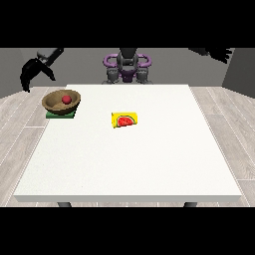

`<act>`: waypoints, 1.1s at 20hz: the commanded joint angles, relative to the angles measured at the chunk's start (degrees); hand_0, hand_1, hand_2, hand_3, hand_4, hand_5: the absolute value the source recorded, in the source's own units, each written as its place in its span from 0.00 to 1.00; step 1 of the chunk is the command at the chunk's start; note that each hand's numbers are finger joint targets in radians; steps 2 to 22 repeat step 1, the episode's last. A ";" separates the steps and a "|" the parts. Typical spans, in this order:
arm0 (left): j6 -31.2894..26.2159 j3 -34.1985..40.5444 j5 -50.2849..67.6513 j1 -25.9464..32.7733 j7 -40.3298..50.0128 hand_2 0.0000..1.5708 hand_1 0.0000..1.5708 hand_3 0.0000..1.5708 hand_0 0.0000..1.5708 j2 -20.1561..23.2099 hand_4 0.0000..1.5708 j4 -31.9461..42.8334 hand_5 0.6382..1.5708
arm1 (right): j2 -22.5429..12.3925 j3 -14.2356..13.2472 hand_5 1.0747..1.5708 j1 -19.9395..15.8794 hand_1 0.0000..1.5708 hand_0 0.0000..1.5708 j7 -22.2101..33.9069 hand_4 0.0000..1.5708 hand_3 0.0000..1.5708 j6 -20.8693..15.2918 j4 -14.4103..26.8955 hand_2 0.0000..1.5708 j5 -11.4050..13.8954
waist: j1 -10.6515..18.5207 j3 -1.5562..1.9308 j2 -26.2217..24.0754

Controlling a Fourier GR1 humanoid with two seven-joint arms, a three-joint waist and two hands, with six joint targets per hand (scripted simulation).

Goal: Pick the cup and pour the ball into the bowl, then pick the bowl and place it on the pad

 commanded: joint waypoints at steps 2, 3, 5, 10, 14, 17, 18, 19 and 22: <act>1.43 -2.51 -2.51 3.49 2.16 0.00 0.00 0.00 0.00 -2.45 0.57 2.39 0.99 | 3.67 1.72 0.72 -3.72 0.00 0.00 3.18 0.30 0.00 3.13 -4.55 0.00 -1.34 | -2.63 -0.20 -10.01; 1.43 -2.51 -2.51 3.49 2.16 0.00 0.00 0.00 0.00 -2.45 0.57 2.39 0.99 | 3.67 1.72 0.72 -3.72 0.00 0.00 3.18 0.30 0.00 3.13 -4.55 0.00 -1.34 | -2.63 -0.20 -10.01; 1.43 -2.51 -2.51 3.49 2.16 0.00 0.00 0.00 0.00 -2.45 0.57 2.39 0.99 | 3.67 1.72 0.72 -3.72 0.00 0.00 3.18 0.30 0.00 3.13 -4.55 0.00 -1.34 | -2.63 -0.20 -10.01; 1.43 -2.51 -2.51 3.49 2.16 0.00 0.00 0.00 0.00 -2.45 0.57 2.39 0.99 | 3.67 1.72 0.72 -3.72 0.00 0.00 3.18 0.30 0.00 3.13 -4.55 0.00 -1.34 | -2.63 -0.20 -10.01; 1.43 -2.51 -2.51 3.49 2.16 0.00 0.00 0.00 0.00 -2.45 0.57 2.39 0.99 | 3.67 1.72 0.72 -3.72 0.00 0.00 3.18 0.30 0.00 3.13 -4.55 0.00 -1.34 | -2.63 -0.20 -10.01; 1.43 -2.51 -2.51 3.49 2.16 0.00 0.00 0.00 0.00 -2.45 0.57 2.39 0.99 | 3.67 1.72 0.72 -3.72 0.00 0.00 3.18 0.30 0.00 3.13 -4.55 0.00 -1.34 | -2.63 -0.20 -10.01; 1.43 -2.51 -2.51 3.49 2.16 0.00 0.00 0.00 0.00 -2.45 0.57 2.39 0.99 | 3.67 1.72 0.72 -3.72 0.00 0.00 3.18 0.30 0.00 3.13 -4.55 0.00 -1.34 | -2.63 -0.20 -10.01; 1.43 -2.51 -2.51 3.49 2.16 0.00 0.00 0.00 0.00 -2.45 0.57 2.39 0.99 | 3.67 1.72 0.72 -3.72 0.00 0.00 3.18 0.30 0.00 3.13 -4.55 0.00 -1.34 | -2.63 -0.20 -10.01; 1.43 -2.51 -2.51 3.49 2.16 0.00 0.00 0.00 0.00 -2.45 0.57 2.39 0.99 | 3.67 1.72 0.72 -3.72 0.00 0.00 3.18 0.30 0.00 3.13 -4.55 0.00 -1.34 | -2.63 -0.20 -10.01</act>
